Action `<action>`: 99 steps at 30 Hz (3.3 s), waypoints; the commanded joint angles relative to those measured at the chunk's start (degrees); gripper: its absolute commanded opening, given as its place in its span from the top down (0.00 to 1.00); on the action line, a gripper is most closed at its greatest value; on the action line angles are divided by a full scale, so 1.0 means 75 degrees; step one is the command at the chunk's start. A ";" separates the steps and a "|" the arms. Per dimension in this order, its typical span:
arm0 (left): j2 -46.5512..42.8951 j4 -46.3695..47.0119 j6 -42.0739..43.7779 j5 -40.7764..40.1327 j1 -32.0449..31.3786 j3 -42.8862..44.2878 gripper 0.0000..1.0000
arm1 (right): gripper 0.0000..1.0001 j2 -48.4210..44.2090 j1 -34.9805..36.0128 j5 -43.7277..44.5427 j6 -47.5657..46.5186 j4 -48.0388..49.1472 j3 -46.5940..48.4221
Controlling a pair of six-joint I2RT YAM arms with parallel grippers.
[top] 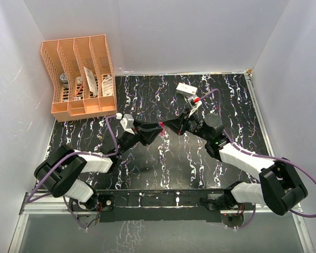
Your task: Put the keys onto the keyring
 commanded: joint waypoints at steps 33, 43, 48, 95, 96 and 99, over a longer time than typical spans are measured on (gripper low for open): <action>0.0585 0.1686 -0.4110 0.3612 0.1959 0.1977 0.53 | 1.00 -0.0664 -0.0024 -0.0146 -0.0347 0.0395 0.0140; 0.0722 0.1679 -0.4196 0.3854 0.1970 0.1965 0.54 | 1.00 -0.0523 -0.0024 -0.0228 -0.0363 0.0373 0.0351; 0.0851 0.1670 -0.4118 0.3755 0.1971 0.2035 0.54 | 1.00 -0.0477 -0.0024 -0.0287 -0.0352 0.0390 0.0397; 0.1357 0.1670 -0.4417 0.4353 0.1971 0.2396 0.99 | 1.00 -0.0119 -0.0024 -0.0297 -0.0221 0.0717 0.0498; 0.1342 0.1670 -0.4408 0.4340 0.1971 0.2374 1.00 | 1.00 -0.0094 -0.0024 -0.0286 -0.0211 0.0716 0.0495; 0.1263 0.1671 -0.4361 0.4242 0.1972 0.2330 1.00 | 1.00 -0.0053 -0.0024 -0.0239 -0.0182 0.0714 0.0500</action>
